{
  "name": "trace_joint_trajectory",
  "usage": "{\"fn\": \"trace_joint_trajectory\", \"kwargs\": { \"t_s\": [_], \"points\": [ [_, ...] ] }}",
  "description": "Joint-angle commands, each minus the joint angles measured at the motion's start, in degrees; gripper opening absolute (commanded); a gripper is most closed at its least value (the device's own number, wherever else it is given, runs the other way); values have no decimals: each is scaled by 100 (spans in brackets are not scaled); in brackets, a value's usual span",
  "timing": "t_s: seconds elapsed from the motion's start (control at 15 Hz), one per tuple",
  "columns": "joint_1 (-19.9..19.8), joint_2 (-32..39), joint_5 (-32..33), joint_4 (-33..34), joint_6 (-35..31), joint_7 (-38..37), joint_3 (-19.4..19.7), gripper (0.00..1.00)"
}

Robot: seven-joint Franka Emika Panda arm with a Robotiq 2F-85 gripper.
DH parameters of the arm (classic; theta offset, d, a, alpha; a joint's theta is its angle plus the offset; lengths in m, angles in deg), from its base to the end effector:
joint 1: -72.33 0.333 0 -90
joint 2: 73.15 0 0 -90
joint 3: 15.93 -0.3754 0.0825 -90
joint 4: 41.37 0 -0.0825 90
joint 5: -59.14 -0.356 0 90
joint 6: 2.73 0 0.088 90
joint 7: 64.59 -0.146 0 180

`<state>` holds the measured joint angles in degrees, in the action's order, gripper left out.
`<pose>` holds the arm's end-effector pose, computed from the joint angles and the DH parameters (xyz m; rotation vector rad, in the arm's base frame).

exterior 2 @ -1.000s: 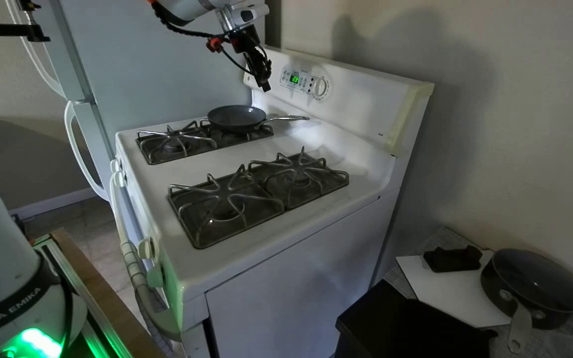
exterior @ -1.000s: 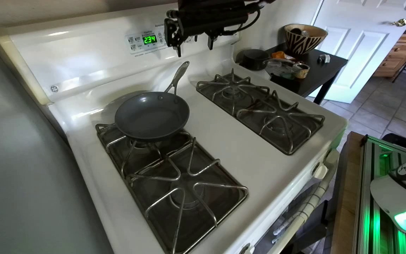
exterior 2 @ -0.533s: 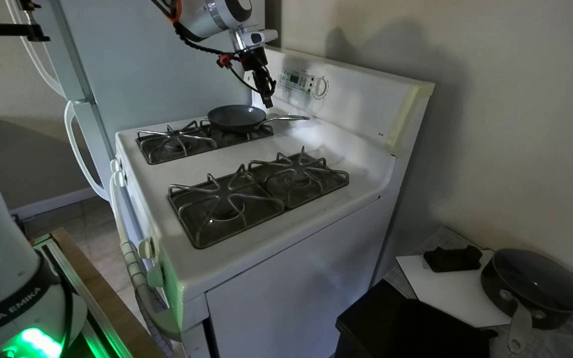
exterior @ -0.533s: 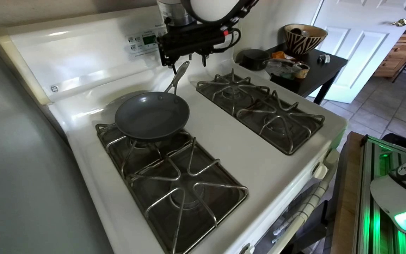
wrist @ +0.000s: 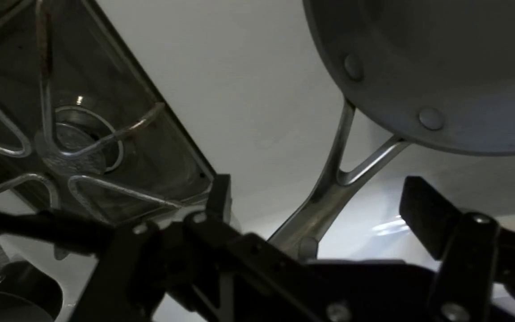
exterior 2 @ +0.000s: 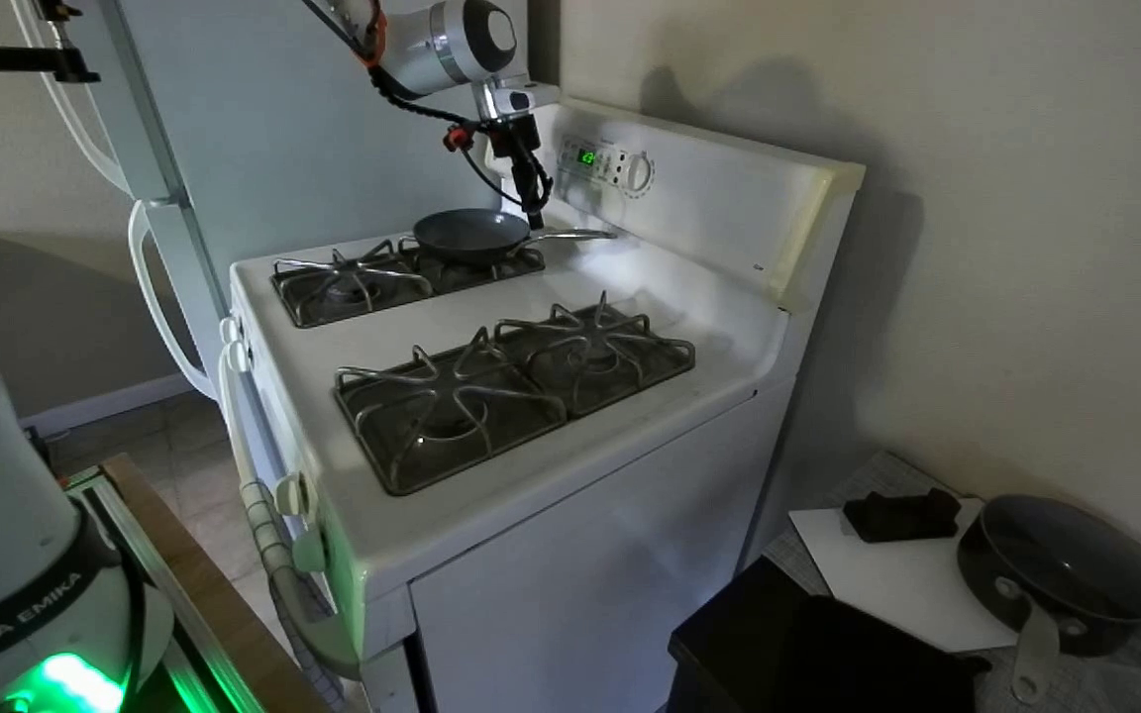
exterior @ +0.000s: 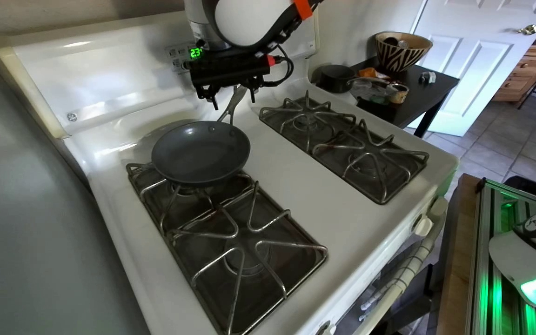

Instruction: Move the pan forwards.

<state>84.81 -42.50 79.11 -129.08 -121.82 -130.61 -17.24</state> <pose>0.6942 0.1377 0.3768 2.7104 -1.0609 0.2911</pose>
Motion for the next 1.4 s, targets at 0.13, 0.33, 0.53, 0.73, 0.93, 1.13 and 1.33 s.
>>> {"fn": "trace_joint_trajectory", "kwargs": {
  "t_s": [0.13, 0.33, 0.53, 0.73, 0.93, 1.13, 1.33],
  "points": [
    [239, 613, -322, 744, 145, -402, 268, 96],
    [306, 803, -397, 959, 173, -423, 348, 79],
    [370, 946, -407, 1125, 269, -506, 418, 81],
    [412, 1057, -413, 1282, 469, -586, 454, 78],
    [436, 1139, -421, 1414, 634, -649, 462, 72],
    [449, 1211, -428, 1538, 741, -708, 457, 55],
    [452, 1275, -440, 1653, 843, -778, 453, 39]
  ]
}}
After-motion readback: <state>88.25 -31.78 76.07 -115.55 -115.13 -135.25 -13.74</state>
